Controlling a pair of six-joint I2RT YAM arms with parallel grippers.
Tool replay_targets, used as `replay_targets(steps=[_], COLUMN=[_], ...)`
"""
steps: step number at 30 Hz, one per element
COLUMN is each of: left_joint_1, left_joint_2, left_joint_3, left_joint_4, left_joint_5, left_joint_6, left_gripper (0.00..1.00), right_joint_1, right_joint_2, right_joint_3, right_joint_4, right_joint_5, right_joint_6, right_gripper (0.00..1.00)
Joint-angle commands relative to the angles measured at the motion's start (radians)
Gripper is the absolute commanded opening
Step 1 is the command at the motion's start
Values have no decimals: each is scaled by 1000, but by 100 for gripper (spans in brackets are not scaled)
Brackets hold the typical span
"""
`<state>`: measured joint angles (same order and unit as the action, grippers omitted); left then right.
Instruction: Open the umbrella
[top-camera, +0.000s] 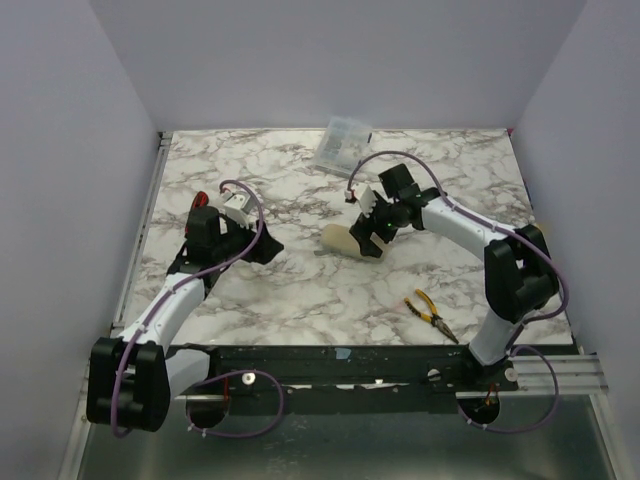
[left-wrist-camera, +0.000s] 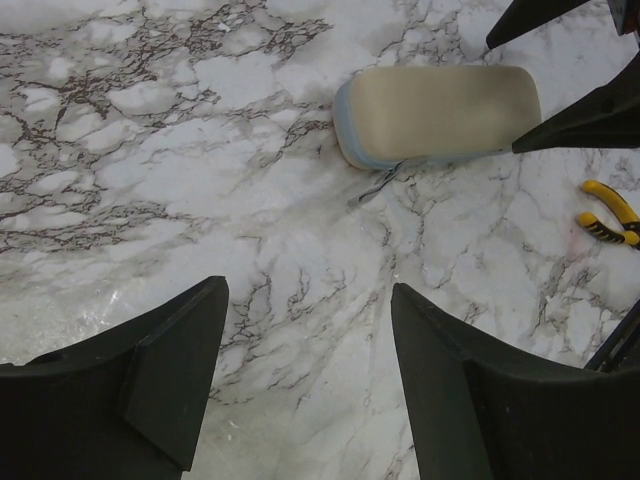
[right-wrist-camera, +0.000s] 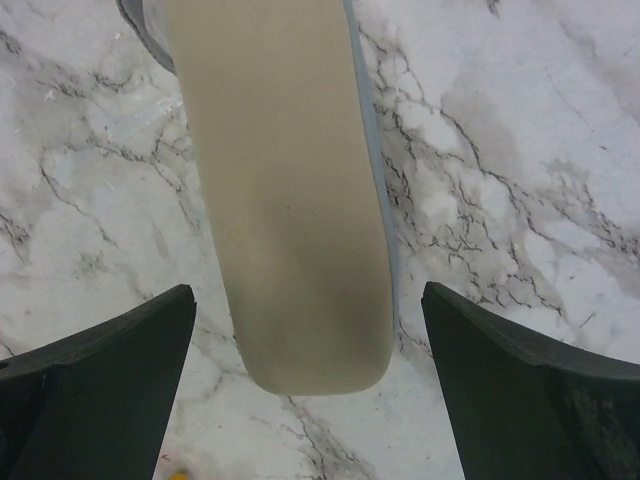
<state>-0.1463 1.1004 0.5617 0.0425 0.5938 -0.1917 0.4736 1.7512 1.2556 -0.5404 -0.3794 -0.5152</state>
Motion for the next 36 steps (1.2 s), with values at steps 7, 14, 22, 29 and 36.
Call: replay_targets(steps=[7,14,22,29,36], left_joint_1=[-11,-62,-136,-204,-254], left_joint_2=[33,143,292,430,523], left_joint_3=[-18,-9,60,155,182], left_joint_4=[72,158,236,241,278], left_joint_5=[13,-32,-131,-204,-216], left_joint_6=[-53,-112,-138,-118,-128], left_gripper=[57,39,35,30,29], right_joint_1=[26,34,34,35,34], right_joint_2=[18,38,75,101,120], right_joint_3=[-64,-86,-91,-88,-74], right_joint_4=[96,78,54,40,19], right_joint_5=[41,34,12,-10,-31], right_joint_6=[-29,-41,-65,-100,-114], right_gripper=[100,98,96,90,78])
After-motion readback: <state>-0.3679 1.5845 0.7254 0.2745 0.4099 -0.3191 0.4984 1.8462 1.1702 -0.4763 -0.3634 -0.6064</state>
